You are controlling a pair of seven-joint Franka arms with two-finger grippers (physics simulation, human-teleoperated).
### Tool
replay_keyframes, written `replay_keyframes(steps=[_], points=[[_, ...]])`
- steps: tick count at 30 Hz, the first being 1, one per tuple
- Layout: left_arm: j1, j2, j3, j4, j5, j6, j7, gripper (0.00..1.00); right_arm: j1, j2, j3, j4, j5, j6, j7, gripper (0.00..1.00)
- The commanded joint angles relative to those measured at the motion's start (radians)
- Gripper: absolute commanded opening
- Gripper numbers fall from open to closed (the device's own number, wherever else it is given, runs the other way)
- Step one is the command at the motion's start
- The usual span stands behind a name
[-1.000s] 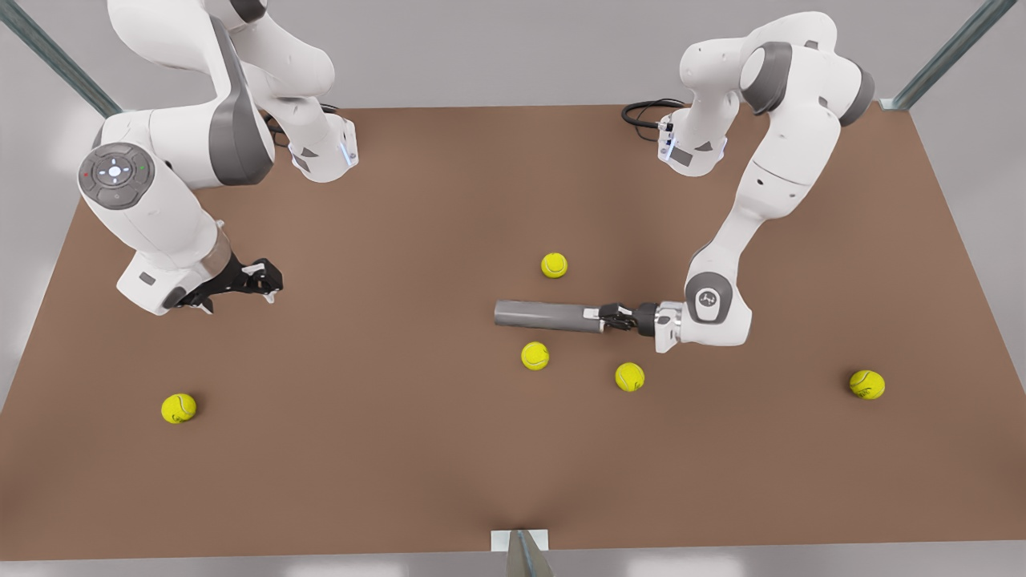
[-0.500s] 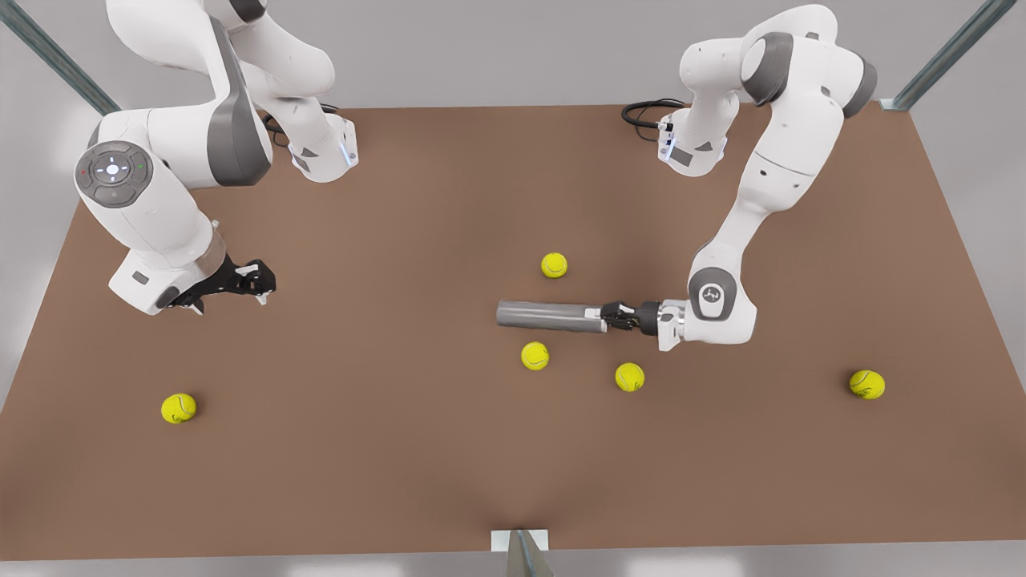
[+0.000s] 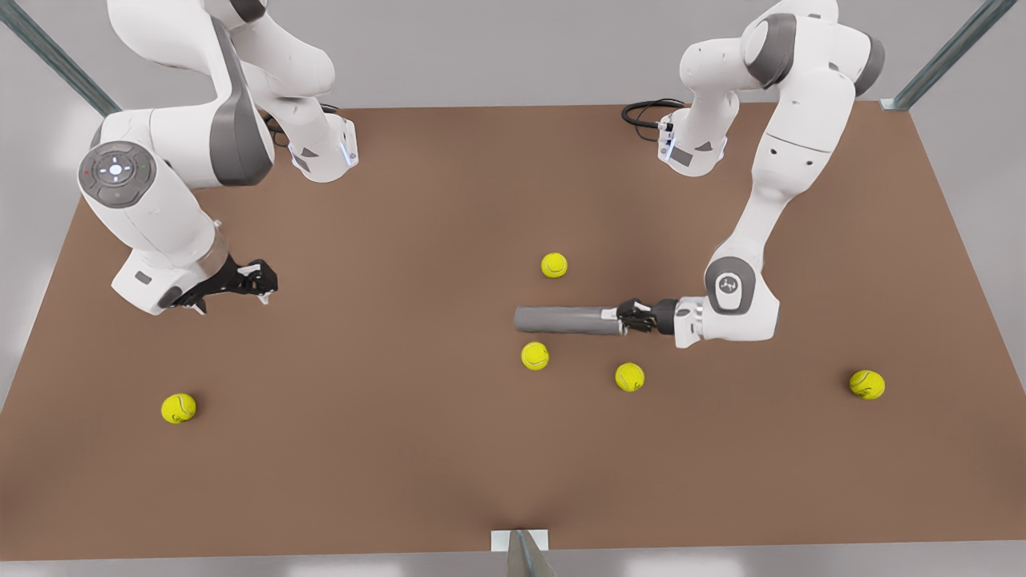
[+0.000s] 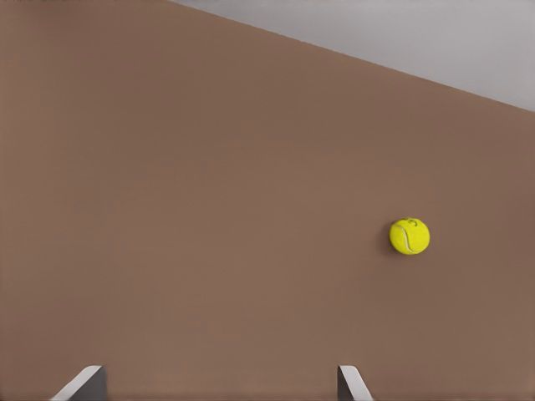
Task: Put the tennis tube upright
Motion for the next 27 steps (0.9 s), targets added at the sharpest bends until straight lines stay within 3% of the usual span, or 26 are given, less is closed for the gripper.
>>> replay_keyframes(steps=[1,19,27], points=[[0.000,-0.001,0.000,-0.001,0.071,0.001,-0.002,0.21,-0.001,0.000,0.000,0.000,0.000,0.000,0.000,1.00],[0.000,-0.225,0.070,-0.029,0.303,-0.046,-0.182,0.21,0.000,0.001,0.000,0.000,0.000,0.000,0.000,1.00],[0.003,-0.313,0.192,-0.019,0.516,-0.094,-0.241,0.21,0.000,0.000,0.000,0.000,0.000,0.000,0.000,1.00]])
